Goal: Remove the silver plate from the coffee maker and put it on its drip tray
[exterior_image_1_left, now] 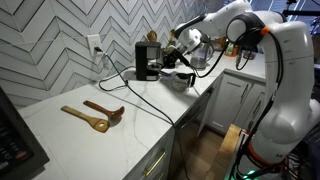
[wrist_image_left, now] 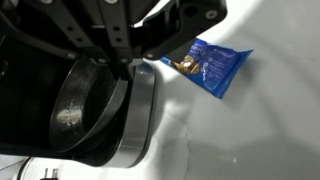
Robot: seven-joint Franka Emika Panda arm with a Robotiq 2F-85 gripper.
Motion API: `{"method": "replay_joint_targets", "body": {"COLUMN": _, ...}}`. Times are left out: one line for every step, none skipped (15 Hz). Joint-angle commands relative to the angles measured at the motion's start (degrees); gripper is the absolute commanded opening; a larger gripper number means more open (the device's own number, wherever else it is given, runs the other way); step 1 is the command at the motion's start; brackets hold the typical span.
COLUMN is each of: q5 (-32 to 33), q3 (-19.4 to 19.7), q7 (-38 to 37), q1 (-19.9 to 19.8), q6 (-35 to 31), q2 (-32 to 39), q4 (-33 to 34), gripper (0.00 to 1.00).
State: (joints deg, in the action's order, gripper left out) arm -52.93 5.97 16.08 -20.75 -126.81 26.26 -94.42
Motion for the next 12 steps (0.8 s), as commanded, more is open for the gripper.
{"method": "replay_joint_targets", "body": {"q5": -3.24, "q3": -0.60, "q7": 1.89, "q1": 0.08, "q6": -1.65, "q2": 1.11, "q4": 0.53, "gripper": 0.00}}
{"method": "replay_joint_targets", "body": {"q5": -3.50, "q3": -0.63, "q7": 1.89, "q1": 0.19, "q6": -1.60, "q2": 1.25, "q4": 0.59, "gripper": 0.00}}
{"method": "replay_joint_targets", "body": {"q5": -3.85, "q3": -0.69, "q7": 1.95, "q1": 0.27, "q6": -1.48, "q2": 1.41, "q4": 0.66, "gripper": 0.00}}
{"method": "replay_joint_targets", "body": {"q5": -4.03, "q3": -0.72, "q7": 1.97, "q1": 0.40, "q6": -1.47, "q2": 1.53, "q4": 0.72, "gripper": 0.00}}
{"method": "replay_joint_targets", "body": {"q5": -4.20, "q3": -0.73, "q7": 2.04, "q1": 0.51, "q6": -1.43, "q2": 1.62, "q4": 0.75, "gripper": 0.00}}
{"method": "replay_joint_targets", "body": {"q5": -4.21, "q3": -0.70, "q7": 2.03, "q1": 0.59, "q6": -1.32, "q2": 1.76, "q4": 0.91, "gripper": 0.00}}
{"method": "replay_joint_targets", "body": {"q5": -4.18, "q3": -0.68, "q7": 2.05, "q1": 0.70, "q6": -1.34, "q2": 1.84, "q4": 0.93, "gripper": 0.00}}
{"method": "replay_joint_targets", "body": {"q5": -4.11, "q3": -0.69, "q7": 2.12, "q1": 0.76, "q6": -1.38, "q2": 1.94, "q4": 0.95, "gripper": 0.00}}
{"method": "replay_joint_targets", "body": {"q5": -3.99, "q3": -0.65, "q7": 2.18, "q1": 0.81, "q6": -1.53, "q2": 2.02, "q4": 1.01, "gripper": 0.00}}
{"method": "replay_joint_targets", "body": {"q5": -3.98, "q3": -0.66, "q7": 2.22, "q1": 0.78, "q6": -1.51, "q2": 2.08, "q4": 1.07, "gripper": 0.05}}
{"method": "replay_joint_targets", "body": {"q5": -3.88, "q3": -0.61, "q7": 2.15, "q1": 0.81, "q6": -1.61, "q2": 2.14, "q4": 1.14, "gripper": 0.23}}
{"method": "replay_joint_targets", "body": {"q5": -3.87, "q3": -0.60, "q7": 2.09, "q1": 0.83, "q6": -1.68, "q2": 2.19, "q4": 1.20, "gripper": 0.30}}
